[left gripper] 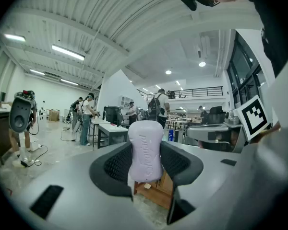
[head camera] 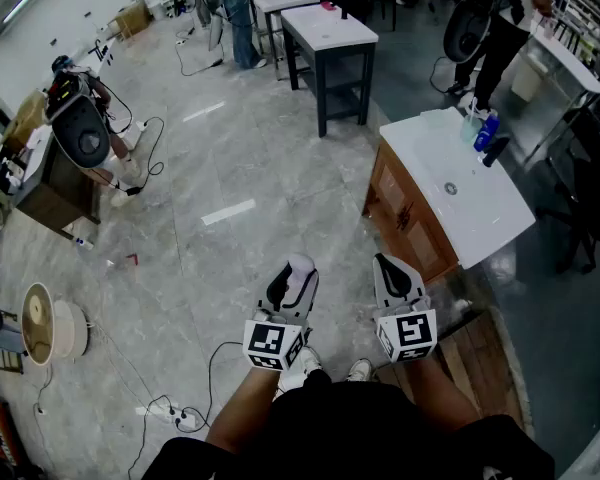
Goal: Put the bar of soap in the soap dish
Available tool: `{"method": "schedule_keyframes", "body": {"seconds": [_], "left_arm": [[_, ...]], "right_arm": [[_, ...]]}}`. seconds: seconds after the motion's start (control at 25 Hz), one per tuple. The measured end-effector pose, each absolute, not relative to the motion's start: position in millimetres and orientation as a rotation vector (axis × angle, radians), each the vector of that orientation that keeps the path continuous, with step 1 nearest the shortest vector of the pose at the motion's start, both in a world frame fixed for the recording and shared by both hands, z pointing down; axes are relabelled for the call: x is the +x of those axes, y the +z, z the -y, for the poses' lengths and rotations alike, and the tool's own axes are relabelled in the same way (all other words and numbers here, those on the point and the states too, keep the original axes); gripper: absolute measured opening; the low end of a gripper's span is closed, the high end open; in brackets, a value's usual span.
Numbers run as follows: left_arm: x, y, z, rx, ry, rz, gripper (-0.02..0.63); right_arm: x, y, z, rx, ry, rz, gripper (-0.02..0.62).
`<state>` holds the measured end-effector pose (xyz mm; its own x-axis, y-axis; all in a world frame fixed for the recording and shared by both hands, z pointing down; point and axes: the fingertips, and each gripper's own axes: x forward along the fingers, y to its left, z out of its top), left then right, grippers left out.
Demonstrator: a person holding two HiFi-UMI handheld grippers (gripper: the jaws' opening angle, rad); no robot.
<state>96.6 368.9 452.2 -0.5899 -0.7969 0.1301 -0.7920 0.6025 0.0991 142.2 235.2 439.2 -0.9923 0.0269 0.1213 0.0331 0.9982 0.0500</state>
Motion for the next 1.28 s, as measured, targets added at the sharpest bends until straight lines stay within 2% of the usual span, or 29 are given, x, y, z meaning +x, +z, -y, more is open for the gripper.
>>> {"method": "schedule_keyframes", "body": {"seconds": [0.76,1.28], "left_arm": [[62,458,-404,1.408,0.001,2.613,0.201],[15,457,-365,1.464,0.022,2.569,0.201]], "right_arm": [[121,444,-263,0.055,-0.010,3.043,0.015],[83,447,-232,0.130,0.001,3.041,0.015]]}}
